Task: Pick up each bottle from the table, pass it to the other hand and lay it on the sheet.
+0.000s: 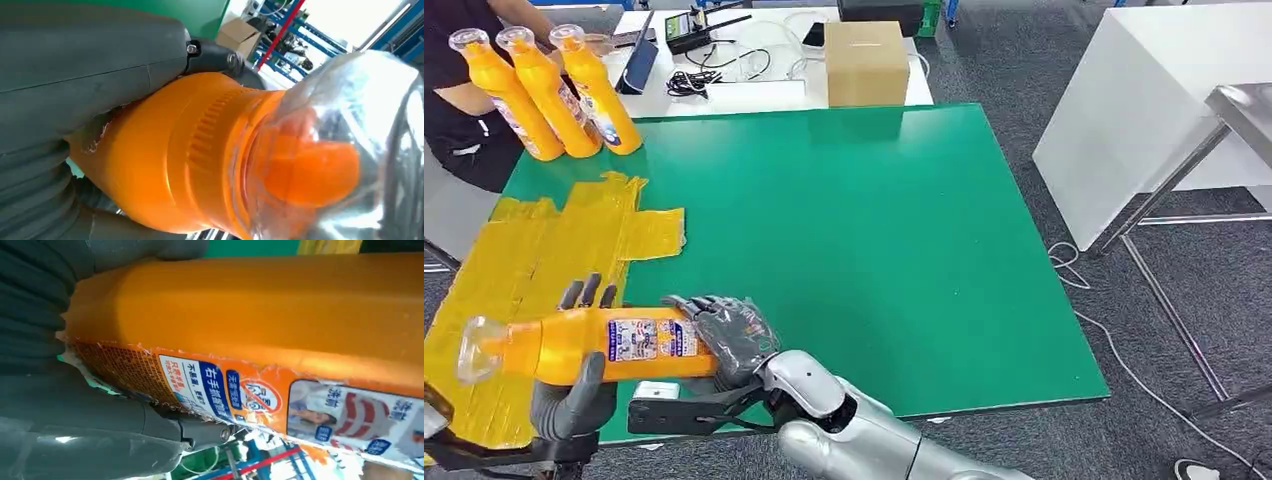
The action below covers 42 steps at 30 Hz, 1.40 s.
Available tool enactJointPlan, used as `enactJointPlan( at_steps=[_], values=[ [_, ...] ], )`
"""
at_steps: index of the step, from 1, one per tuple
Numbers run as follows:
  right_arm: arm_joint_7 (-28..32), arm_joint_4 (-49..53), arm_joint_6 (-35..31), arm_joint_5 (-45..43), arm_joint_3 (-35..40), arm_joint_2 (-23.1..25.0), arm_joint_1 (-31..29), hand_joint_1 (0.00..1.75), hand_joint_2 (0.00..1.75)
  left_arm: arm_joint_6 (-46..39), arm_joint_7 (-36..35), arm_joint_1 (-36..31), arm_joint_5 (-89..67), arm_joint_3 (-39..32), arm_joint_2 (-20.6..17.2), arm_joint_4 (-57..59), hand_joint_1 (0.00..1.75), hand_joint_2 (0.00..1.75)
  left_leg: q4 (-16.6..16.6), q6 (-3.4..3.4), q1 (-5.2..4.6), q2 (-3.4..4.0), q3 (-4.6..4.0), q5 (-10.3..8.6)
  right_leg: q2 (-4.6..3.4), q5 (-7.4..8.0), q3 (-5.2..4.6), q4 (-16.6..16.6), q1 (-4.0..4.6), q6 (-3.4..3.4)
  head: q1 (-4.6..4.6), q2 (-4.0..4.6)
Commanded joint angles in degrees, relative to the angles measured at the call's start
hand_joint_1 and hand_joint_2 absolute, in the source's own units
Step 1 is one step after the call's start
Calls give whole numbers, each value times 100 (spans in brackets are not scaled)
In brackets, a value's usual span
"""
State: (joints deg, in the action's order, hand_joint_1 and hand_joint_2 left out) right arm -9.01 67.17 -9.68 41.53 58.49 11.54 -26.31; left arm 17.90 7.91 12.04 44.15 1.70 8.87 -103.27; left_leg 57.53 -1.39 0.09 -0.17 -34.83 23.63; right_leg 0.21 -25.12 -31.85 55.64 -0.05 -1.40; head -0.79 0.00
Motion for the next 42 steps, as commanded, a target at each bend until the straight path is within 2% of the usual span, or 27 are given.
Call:
enactJointPlan(
  at_steps=[1,6,17,18,19,22,23,27,31,32,34,36,40,42],
  values=[
    [124,-230,77,-31,-132,-275,-88,175,175,-75,-3,-108,-158,323,3,192,175,175,-5,8,4,-12,24,5,12,-8,29,-8,3,0,-2,0],
    [228,-65,49,-51,-230,-537,126,175,175,-324,155,-36,-352,585,79,60,175,175,-3,3,3,-17,16,3,17,-5,24,-10,2,-3,0,0],
    [223,-155,33,8,-164,-430,130,175,175,-252,232,137,-296,436,19,-26,175,175,-2,6,2,-1,16,5,1,-4,16,-5,2,0,0,0],
    [230,-149,-14,56,-153,-442,142,140,175,-207,233,165,-293,412,32,-36,175,175,-2,8,3,0,22,8,0,-6,22,-6,2,0,0,0],
    [236,-142,-52,82,-150,-457,163,0,175,-192,236,181,-290,400,31,-34,175,175,-2,4,2,-1,11,4,1,-3,12,-5,2,-1,0,0],
    [254,-40,-103,46,-207,-529,228,0,175,-161,253,220,-297,336,62,-41,175,175,-3,4,3,-3,17,6,4,-5,20,-8,2,-2,0,0],
    [250,50,-108,46,-231,-575,253,0,0,-155,256,226,-311,315,69,-42,175,175,-3,3,2,-4,12,3,4,-3,14,-6,1,-2,0,0],
    [254,697,-356,248,-554,-953,665,0,0,-697,551,238,-1377,182,150,-166,175,175,1,4,4,-16,16,7,15,-8,24,-7,3,-4,0,0],
    [356,1744,-624,774,-1176,-1577,1626,0,0,-1519,761,36,-2599,419,173,-164,175,175,-2,2,3,-46,13,3,44,-12,31,-15,4,-5,0,0],
    [553,2205,-832,797,-1426,-1754,2046,0,0,-1899,959,-18,-3055,418,185,-164,175,175,-4,1,-1,-48,7,-1,44,-9,22,-13,1,-4,0,0],
    [690,2828,-979,920,-1708,-1954,2519,0,0,-2312,1098,-84,-3507,413,106,-173,175,175,-1,1,-2,-53,4,1,49,-11,20,-13,1,-4,0,0],
    [744,3125,-981,952,-1842,-1984,2694,0,0,-2501,1162,-120,-3785,307,26,-180,175,175,3,3,-3,-63,7,6,59,-19,26,-11,1,-4,0,0],
    [1067,3867,-1413,1062,-2254,-1949,3429,0,0,-3629,1432,-154,-5403,-45,-72,-298,175,175,3,5,-8,-36,0,10,31,-15,11,-2,-2,0,0,0],
    [1060,3988,-1480,1068,-2275,-2025,3580,0,0,-3741,1460,-121,-5547,-127,-79,-356,175,175,3,3,-5,-31,-7,7,27,-10,1,-4,0,0,0,0]
  ],
)
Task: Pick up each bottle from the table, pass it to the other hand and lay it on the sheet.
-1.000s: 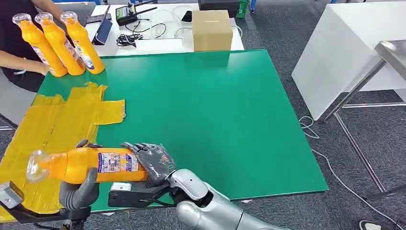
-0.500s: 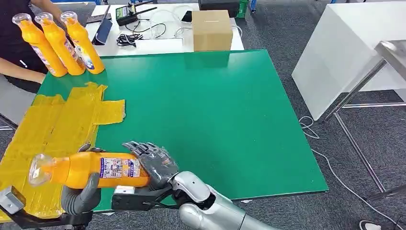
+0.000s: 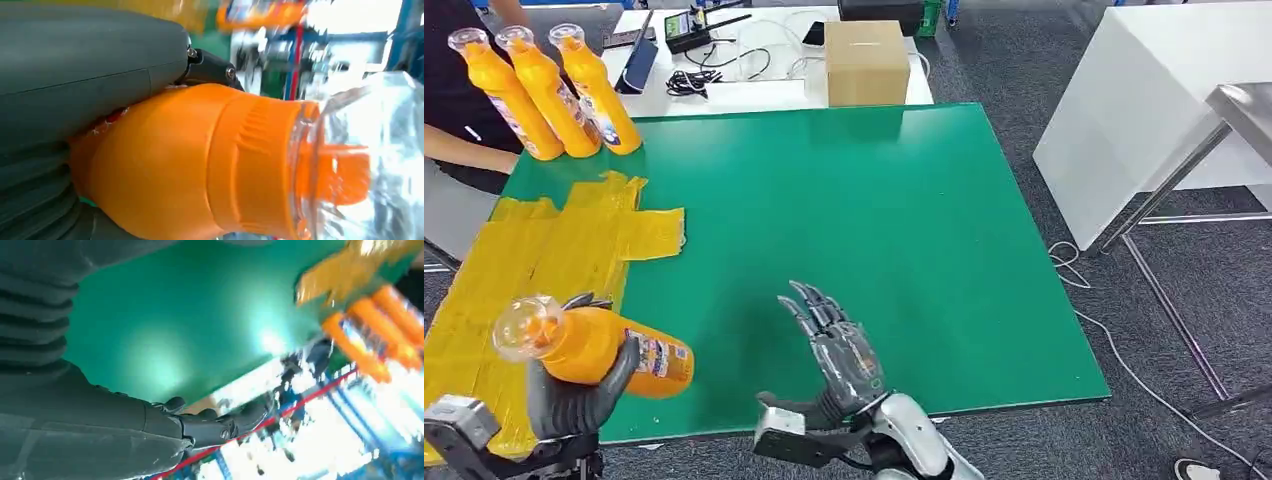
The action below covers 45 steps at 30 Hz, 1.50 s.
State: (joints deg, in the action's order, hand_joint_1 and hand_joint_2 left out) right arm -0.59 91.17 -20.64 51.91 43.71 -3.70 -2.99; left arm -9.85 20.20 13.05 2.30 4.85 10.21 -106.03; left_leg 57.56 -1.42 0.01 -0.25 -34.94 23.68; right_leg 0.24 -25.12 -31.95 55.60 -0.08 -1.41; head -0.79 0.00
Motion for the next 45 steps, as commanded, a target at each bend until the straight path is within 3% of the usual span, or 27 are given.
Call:
enactJointPlan(
  at_steps=[1,6,10,13,16,21,29,34,41,42,43,44,45],
  values=[
    [212,1657,-399,26,-802,-532,1290,0,0,-973,228,-192,-1367,-457,-210,-117,175,175,1,9,3,-25,11,7,25,-14,20,1,3,2,0,0],
    [177,1573,-417,6,-824,-474,1238,0,0,-1059,254,-183,-1553,-418,-193,-100,175,175,-3,9,8,-2,8,5,3,-4,9,0,4,0,0,0],
    [-15,1991,-433,-302,-982,-442,1575,0,0,-1688,243,-175,-2939,-482,-333,-16,175,175,-3,12,8,-5,18,8,7,-10,20,0,3,1,0,0],
    [39,2043,-235,-503,-1093,-416,1489,0,0,-2236,-29,-346,-4595,-382,-465,234,175,175,-5,9,6,-3,10,2,5,-4,10,-1,1,1,0,0],
    [193,1819,128,-657,-1170,-263,1235,0,0,-2458,-608,-674,-6254,-214,-700,961,175,175,-10,10,3,-3,15,-1,5,-2,14,-4,-1,1,0,0],
    [373,1575,449,-771,-1202,-111,984,0,0,-2432,-1426,-1292,-7676,141,-1035,2720,175,175,-20,13,3,-7,29,-8,9,2,28,-11,-2,4,0,0],
    [446,1147,624,-1009,-995,-15,532,0,0,-2567,-2114,-2345,-8781,509,-1483,6353,175,175,-32,17,3,8,51,-14,-5,8,43,-20,-3,5,0,0],
    [447,1151,616,-1015,-992,-18,532,0,0,-2618,-2098,-2387,-8773,508,-1474,6440,175,175,-11,14,8,9,25,-9,-4,3,21,-5,2,3,0,0],
    [416,1185,635,-995,-959,-69,545,0,0,-2531,-2317,-2407,-9224,661,-1545,6740,175,175,-18,20,7,22,57,-4,-24,7,54,-8,3,5,0,0],
    [405,1181,665,-992,-946,-91,528,0,0,-2600,-2338,-2420,-9230,797,-1595,6821,155,175,-18,19,6,18,63,-5,-20,6,60,-7,2,5,0,0],
    [402,1175,683,-996,-938,-108,518,0,0,-2573,-2375,-2444,-9216,867,-1621,6959,0,175,-16,17,5,10,66,-4,-12,2,66,-5,1,4,0,0],
    [410,1169,703,-1005,-929,-110,511,0,0,-2597,-2532,-2458,-9230,967,-1676,7048,0,175,-21,21,7,22,75,-6,-23,7,72,-9,2,6,0,0],
    [412,1164,714,-1002,-922,-107,516,0,0,-2632,-2582,-2466,-9230,916,-1663,7096,0,0,-21,20,6,23,86,-4,-25,5,81,-8,1,7,0,0]
  ],
)
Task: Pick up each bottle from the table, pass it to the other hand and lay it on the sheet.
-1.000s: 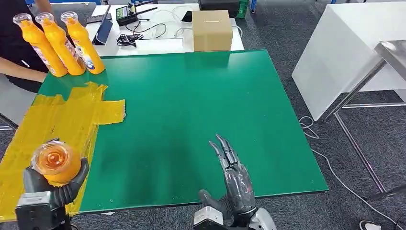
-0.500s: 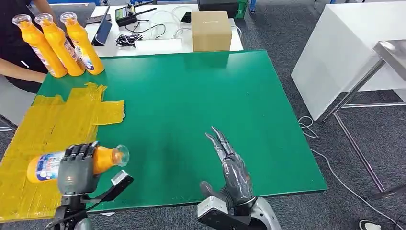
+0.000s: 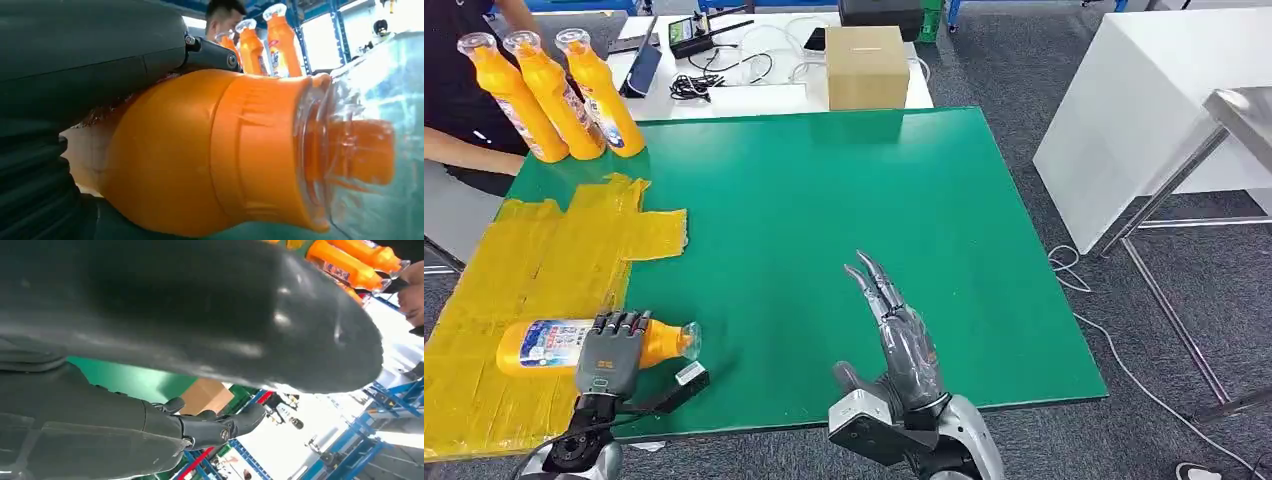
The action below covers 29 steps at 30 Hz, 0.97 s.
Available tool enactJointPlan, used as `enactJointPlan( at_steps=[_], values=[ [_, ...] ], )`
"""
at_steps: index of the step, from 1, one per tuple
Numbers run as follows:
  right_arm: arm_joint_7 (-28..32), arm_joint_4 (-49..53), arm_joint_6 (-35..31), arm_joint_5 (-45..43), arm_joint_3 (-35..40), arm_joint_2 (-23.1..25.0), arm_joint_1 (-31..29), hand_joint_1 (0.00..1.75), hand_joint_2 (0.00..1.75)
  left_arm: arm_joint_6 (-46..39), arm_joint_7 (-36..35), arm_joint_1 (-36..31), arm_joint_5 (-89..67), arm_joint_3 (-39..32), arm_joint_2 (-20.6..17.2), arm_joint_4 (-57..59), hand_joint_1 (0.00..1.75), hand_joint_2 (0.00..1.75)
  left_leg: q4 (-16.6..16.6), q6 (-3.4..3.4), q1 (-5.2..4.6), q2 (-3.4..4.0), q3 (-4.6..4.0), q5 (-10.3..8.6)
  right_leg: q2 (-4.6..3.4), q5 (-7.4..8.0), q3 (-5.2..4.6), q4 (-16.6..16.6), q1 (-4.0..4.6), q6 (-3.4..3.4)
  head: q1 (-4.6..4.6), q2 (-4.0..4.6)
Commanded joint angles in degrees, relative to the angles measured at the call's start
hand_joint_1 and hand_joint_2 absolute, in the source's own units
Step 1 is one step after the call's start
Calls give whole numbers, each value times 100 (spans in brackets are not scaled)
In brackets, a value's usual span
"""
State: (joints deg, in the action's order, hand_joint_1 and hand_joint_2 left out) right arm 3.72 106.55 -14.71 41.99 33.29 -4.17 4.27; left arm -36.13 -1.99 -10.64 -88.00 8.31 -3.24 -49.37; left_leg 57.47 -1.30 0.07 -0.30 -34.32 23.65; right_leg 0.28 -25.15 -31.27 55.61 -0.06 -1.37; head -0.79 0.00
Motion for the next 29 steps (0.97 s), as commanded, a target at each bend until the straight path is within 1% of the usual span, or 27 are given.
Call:
enactJointPlan(
  at_steps=[1,4,5,6,7,8,10,11,13,14,15,16,17,19,20,22,23,24,27,28,29],
  values=[
    [-22,-378,119,4,125,-57,-200,0,0,-45,-333,-91,-198,511,-307,1452,0,0,-12,9,-1,23,27,4,-24,4,26,-6,-1,3,0,0],
    [-22,-381,115,4,129,-56,-188,0,0,-49,-326,-88,-197,504,-315,1450,0,0,-19,17,0,22,56,5,-23,4,40,-6,0,7,0,0],
    [-22,-381,115,4,129,-56,-188,0,0,-49,-326,-88,-197,504,-315,1450,0,0,-24,22,0,31,56,4,-33,9,29,-8,0,8,0,0],
    [-22,-381,115,4,129,-56,-188,0,0,-49,-326,-88,-197,504,-315,1450,0,0,-23,37,-1,25,75,32,-28,-4,26,-4,-1,13,0,0],
    [-32,-390,119,13,130,-60,-184,0,0,-12,-297,-68,-200,425,-301,1397,0,0,-24,20,-1,16,86,42,-19,-26,28,-1,0,28,0,0],
    [-48,-410,128,20,126,-59,-182,0,0,-53,-308,-38,-194,362,-298,1359,0,0,-31,23,-1,26,75,33,-29,-15,9,-5,0,30,0,0],
    [-61,-434,114,24,108,-55,-149,0,0,-142,-141,38,-32,227,-286,1259,0,0,-30,21,-1,11,103,44,-12,-29,38,-3,0,30,0,0],
    [-64,-446,103,39,97,-52,-114,0,0,-156,-42,100,78,121,-260,1133,0,0,-37,25,1,27,80,32,-26,-12,10,-9,1,30,0,0],
    [-65,-474,94,63,87,-43,-70,0,0,-81,79,192,171,39,-240,921,0,0,-30,23,0,4,119,45,-8,-24,57,-4,0,30,0,0],
    [-80,-495,112,73,82,-35,-66,0,0,1,75,237,180,16,-228,811,0,0,-37,26,1,20,106,38,-24,-13,40,-12,2,29,0,0],
    [-94,-502,124,92,74,-26,-51,0,0,34,81,291,173,6,-220,672,0,0,-35,32,0,11,128,30,-16,-22,65,-10,1,28,0,0],
    [-96,-502,119,97,66,-25,-41,0,0,29,85,322,176,-1,-214,608,0,0,-34,31,-3,5,133,25,-10,-28,89,-6,-3,26,-2,0],
    [-96,-502,119,97,66,-25,-41,0,0,29,85,322,176,-1,-214,608,0,0,-38,32,-1,16,129,24,-20,-25,98,-13,-1,25,0,0],
    [-96,-502,119,97,66,-25,-41,0,0,29,85,322,176,-1,-214,608,0,0,-29,29,-4,-4,147,23,-1,-36,137,-4,-2,20,0,0],
    [-96,-502,119,97,66,-25,-41,0,0,29,85,322,176,-1,-214,608,0,0,-32,31,-1,9,135,24,-14,-31,123,-11,1,18,-2,0],
    [-96,-502,119,97,66,-25,-41,0,0,29,85,322,176,-1,-214,608,0,0,-28,28,-9,-4,133,23,-2,-35,124,-4,-3,18,-2,0],
    [-102,-481,126,114,61,-20,-24,0,0,-10,129,360,256,-37,-194,535,0,0,-30,30,-7,9,121,22,-14,-29,109,-8,-1,18,0,0],
    [-104,-470,122,126,55,-16,-2,0,0,-33,168,387,315,-62,-180,458,0,0,-29,30,-9,5,116,22,-10,-30,105,-7,-3,19,-2,0],
    [-125,-426,70,165,6,8,169,0,0,-344,575,634,1062,-280,-25,-201,0,0,-27,29,-14,-7,110,23,2,-34,100,-4,-7,19,-2,0],
    [-141,-411,-34,200,-30,23,287,0,0,-317,975,813,1746,-396,128,-805,0,0,-26,28,-13,-9,111,24,4,-35,100,-5,-6,19,0,0],
    [-37,-365,-336,216,-71,64,440,0,0,123,1527,1052,2897,-504,370,-1717,0,0,-24,30,-10,-5,98,23,0,-32,87,-5,-3,19,0,0]
  ],
)
